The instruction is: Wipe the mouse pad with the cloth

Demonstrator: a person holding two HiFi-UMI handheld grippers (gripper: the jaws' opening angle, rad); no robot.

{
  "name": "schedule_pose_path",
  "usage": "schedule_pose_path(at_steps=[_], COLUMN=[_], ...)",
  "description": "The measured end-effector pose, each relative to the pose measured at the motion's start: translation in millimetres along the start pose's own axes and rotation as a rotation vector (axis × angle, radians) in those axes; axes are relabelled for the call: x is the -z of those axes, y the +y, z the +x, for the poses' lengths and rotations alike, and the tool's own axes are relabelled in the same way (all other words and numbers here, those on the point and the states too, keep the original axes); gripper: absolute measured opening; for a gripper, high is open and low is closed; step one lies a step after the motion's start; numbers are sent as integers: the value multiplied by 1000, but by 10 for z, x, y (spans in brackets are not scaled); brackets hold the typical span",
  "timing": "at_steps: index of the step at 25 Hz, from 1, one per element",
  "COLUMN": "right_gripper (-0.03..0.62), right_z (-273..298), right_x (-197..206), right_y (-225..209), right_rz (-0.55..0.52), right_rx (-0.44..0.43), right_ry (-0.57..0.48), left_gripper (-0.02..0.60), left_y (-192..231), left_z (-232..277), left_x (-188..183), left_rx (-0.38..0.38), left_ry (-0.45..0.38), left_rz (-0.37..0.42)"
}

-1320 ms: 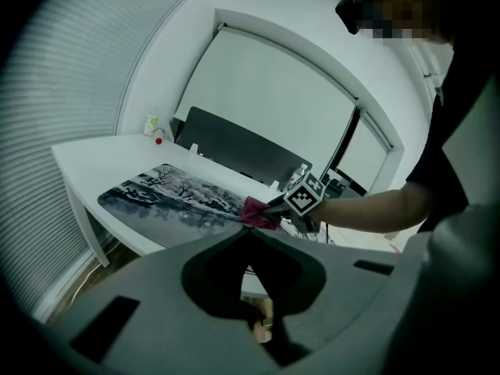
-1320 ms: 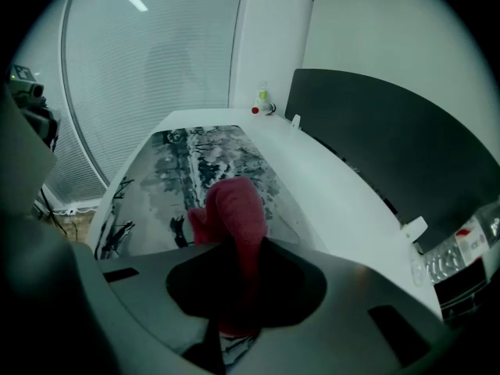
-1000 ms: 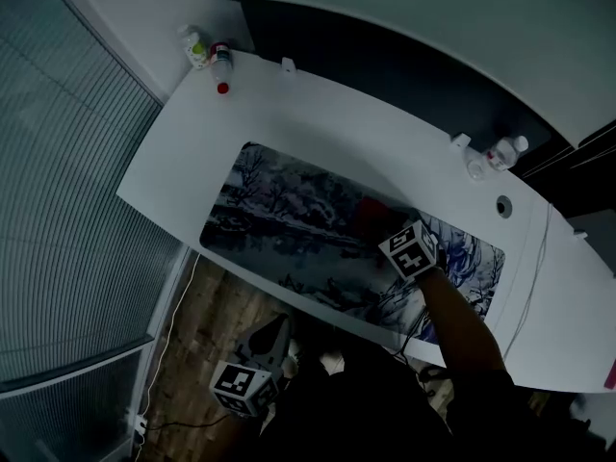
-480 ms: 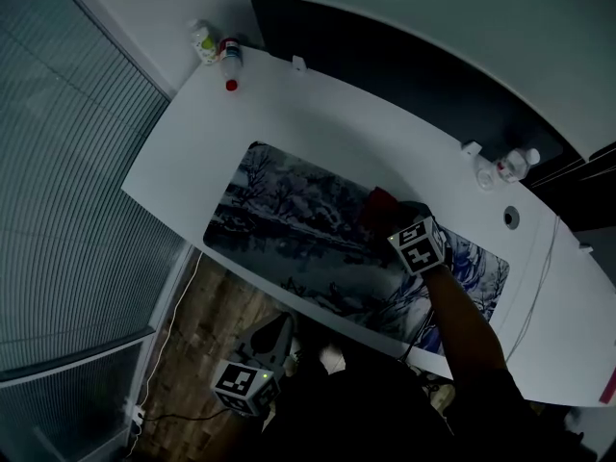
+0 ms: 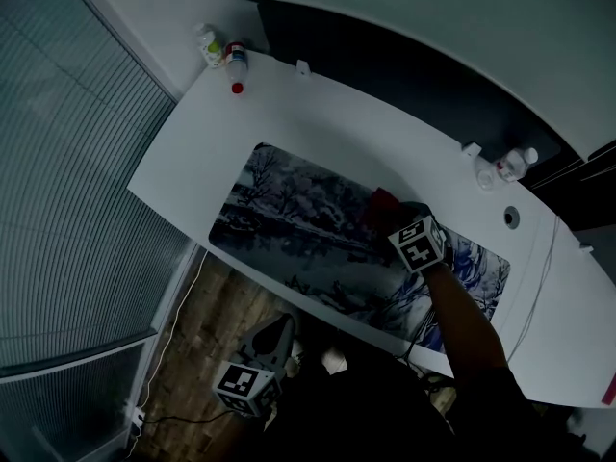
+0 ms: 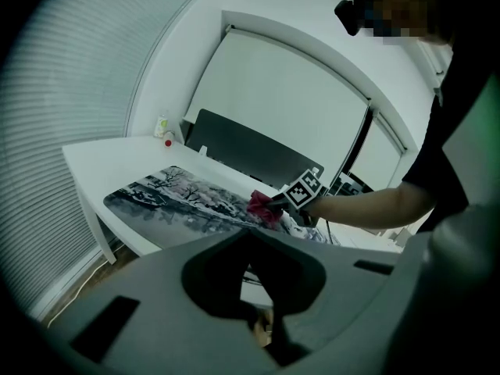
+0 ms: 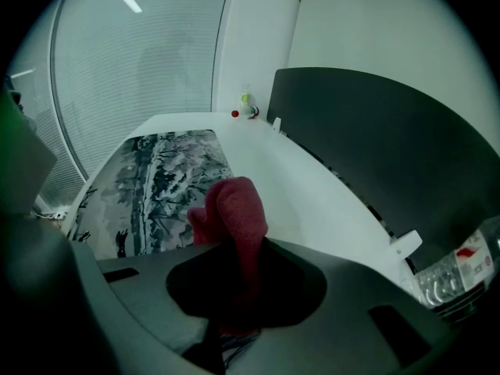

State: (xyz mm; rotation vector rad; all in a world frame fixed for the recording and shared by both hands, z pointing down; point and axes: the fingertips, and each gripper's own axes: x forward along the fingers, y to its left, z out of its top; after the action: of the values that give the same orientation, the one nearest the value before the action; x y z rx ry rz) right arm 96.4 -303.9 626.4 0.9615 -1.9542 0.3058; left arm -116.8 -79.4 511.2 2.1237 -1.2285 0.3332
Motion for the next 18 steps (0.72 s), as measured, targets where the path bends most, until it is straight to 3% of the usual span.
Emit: schedule_pose_path(at_steps=[11, 18], right_gripper=[83, 83], right_z=[-251, -473], right_x=[-60, -192], right_y=[287, 840], right_rz=[-33, -77], right_rx=[29, 2], right_ry=[-10, -45], left_gripper=[5, 5], left_y=[8, 14], left_z=[-328, -611], left_x=[99, 158], left_rx=[12, 33], left_ry=[-23, -47], left_rz=[3, 19])
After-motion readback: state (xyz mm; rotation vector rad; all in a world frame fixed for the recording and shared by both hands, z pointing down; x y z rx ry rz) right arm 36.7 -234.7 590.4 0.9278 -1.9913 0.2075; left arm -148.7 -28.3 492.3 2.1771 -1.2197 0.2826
